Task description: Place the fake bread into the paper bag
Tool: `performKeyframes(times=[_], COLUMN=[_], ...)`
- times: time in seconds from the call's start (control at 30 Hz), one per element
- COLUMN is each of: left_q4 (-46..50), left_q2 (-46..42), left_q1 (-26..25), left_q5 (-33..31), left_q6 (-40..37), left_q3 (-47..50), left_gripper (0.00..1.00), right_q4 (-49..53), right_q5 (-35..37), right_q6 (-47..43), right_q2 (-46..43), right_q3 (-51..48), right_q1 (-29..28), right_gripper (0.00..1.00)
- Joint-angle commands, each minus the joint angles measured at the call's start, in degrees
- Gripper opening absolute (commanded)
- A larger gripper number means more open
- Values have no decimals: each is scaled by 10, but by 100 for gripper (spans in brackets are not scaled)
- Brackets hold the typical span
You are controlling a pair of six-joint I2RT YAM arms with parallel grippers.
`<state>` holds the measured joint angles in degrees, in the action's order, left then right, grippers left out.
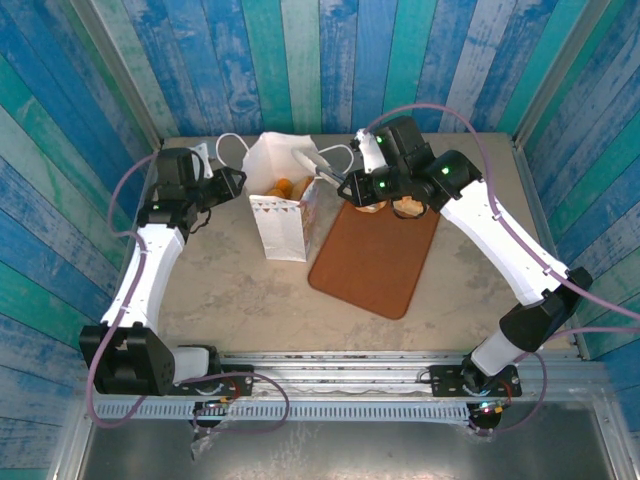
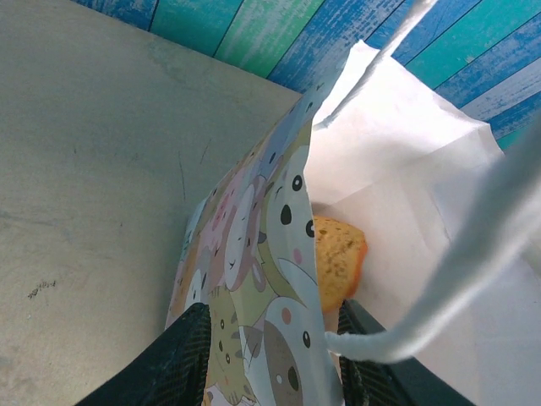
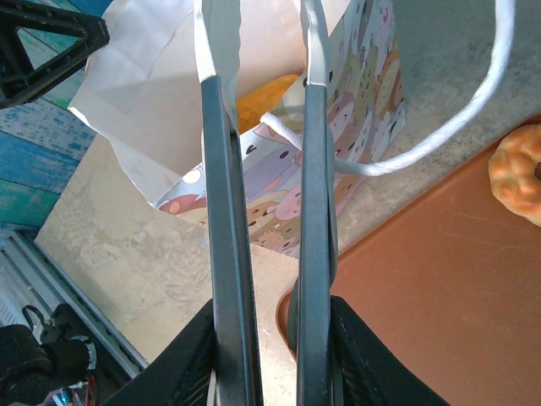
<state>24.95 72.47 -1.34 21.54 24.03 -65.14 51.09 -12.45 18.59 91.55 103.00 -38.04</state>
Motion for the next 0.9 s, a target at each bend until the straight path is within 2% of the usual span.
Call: performKeyframes(times=[0.0,0.23,0.6,0.87], left_q4=[0,-8,3,16], left_q2=[-22,-30,-57,-91], left_q1=[3,3,4,4], left_q5=[0,8,16,21], left_q6=[-9,-5,-6,-8], left_q3=[6,4,-7,-14], left_gripper=[43,44,63,68], right_q4=[9,6,-30,-42], right_q5=[2,0,-42,-33], right_q6=[1,7,7,15], right_q2=[-10,-32,-101,-166], right_q3=[14,22,21,-2], right_q1=[-2,-3,4,29], right_gripper=[32,32,32,31])
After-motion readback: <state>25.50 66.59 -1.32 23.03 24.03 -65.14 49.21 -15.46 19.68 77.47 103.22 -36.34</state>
